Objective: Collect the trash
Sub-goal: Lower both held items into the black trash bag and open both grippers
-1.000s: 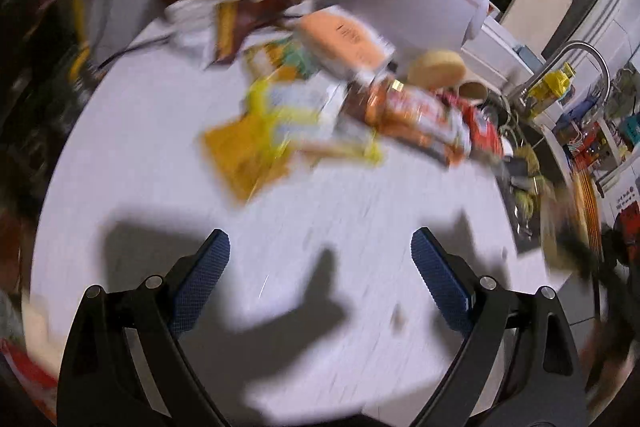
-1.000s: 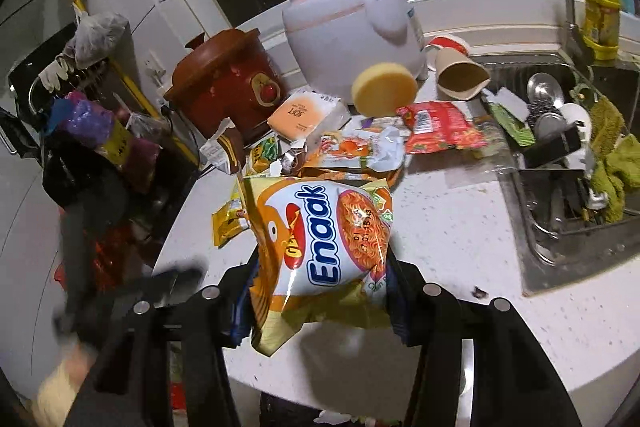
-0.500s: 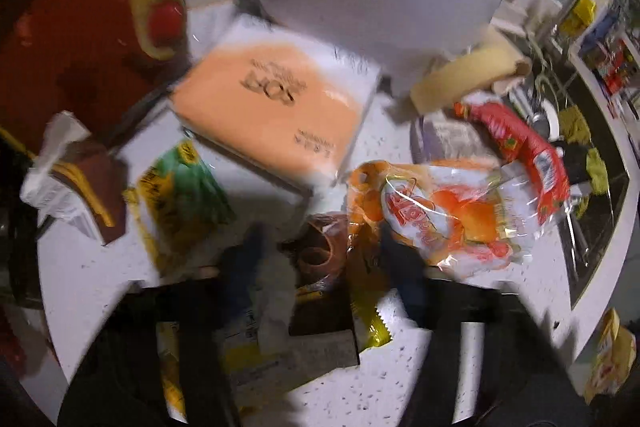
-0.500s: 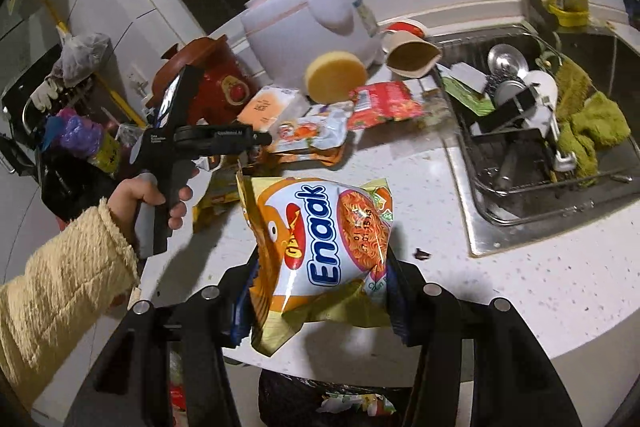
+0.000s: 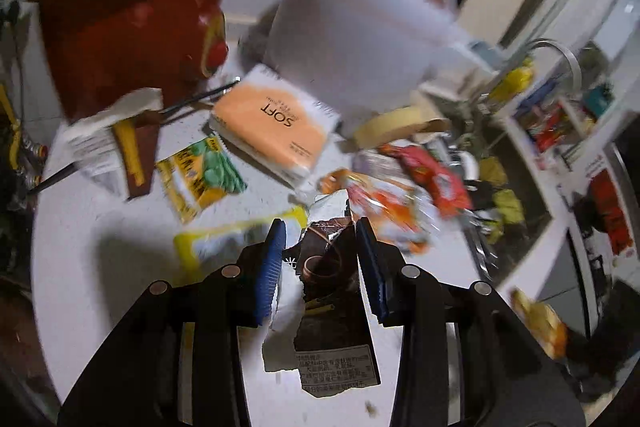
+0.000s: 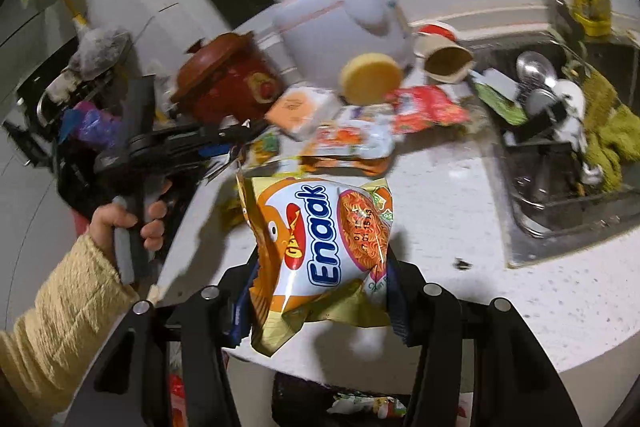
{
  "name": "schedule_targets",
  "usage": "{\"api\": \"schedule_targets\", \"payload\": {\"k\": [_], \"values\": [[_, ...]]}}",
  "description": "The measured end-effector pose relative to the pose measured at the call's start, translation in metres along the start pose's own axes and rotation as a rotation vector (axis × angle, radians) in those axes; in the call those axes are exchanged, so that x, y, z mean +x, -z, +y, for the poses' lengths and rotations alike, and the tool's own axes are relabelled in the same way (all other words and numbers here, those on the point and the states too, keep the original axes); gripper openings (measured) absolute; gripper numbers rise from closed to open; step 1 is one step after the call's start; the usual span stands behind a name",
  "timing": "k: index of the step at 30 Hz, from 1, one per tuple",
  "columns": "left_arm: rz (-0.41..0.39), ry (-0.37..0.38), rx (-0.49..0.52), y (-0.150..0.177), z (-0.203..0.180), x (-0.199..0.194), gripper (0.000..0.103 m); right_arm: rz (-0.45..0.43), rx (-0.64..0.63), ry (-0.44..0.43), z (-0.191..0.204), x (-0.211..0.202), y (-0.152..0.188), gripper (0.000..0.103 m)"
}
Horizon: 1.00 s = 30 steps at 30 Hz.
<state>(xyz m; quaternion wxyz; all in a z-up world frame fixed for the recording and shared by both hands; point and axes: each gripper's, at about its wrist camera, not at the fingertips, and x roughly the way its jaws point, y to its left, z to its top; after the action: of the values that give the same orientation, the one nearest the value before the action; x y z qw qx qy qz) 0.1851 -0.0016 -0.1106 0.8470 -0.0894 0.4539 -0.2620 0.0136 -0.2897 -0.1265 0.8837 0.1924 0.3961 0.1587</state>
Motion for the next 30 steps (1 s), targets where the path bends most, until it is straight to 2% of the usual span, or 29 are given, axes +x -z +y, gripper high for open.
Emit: {"api": "schedule_targets", "payload": {"k": [3, 6, 8, 11, 13, 18, 21, 26, 30], "values": [[-0.036, 0.035, 0.018, 0.032, -0.006, -0.046, 0.036, 0.019, -0.059, -0.046, 0.023, -0.003, 0.004, 0.052], [-0.042, 0.047, 0.016, 0.082, -0.005, -0.089, 0.036, 0.063, -0.128, -0.110, 0.049, -0.006, 0.014, 0.052], [-0.014, 0.044, -0.010, 0.126, -0.001, -0.112, 0.036, 0.120, -0.171, -0.156, 0.066, -0.005, 0.028, 0.053], [0.057, 0.018, -0.068, 0.180, 0.009, -0.124, 0.036, 0.229, -0.231, -0.207, 0.086, 0.002, 0.059, 0.053], [0.132, 0.021, -0.160, 0.228, 0.025, -0.122, 0.036, 0.319, -0.267, -0.228, 0.096, 0.011, 0.086, 0.053], [0.323, -0.008, -0.318, 0.331, 0.058, -0.075, 0.036, 0.531, -0.328, -0.198, 0.100, 0.060, 0.161, 0.053], [0.417, -0.002, -0.397, 0.386, 0.081, -0.025, 0.036, 0.625, -0.345, -0.135, 0.086, 0.105, 0.207, 0.053], [0.557, -0.059, -0.467, 0.454, 0.119, 0.079, 0.036, 0.757, -0.301, -0.025, 0.042, 0.189, 0.287, 0.053], [0.659, -0.114, -0.486, 0.488, 0.144, 0.149, 0.036, 0.829, -0.258, 0.077, 0.004, 0.249, 0.342, 0.053]]}}
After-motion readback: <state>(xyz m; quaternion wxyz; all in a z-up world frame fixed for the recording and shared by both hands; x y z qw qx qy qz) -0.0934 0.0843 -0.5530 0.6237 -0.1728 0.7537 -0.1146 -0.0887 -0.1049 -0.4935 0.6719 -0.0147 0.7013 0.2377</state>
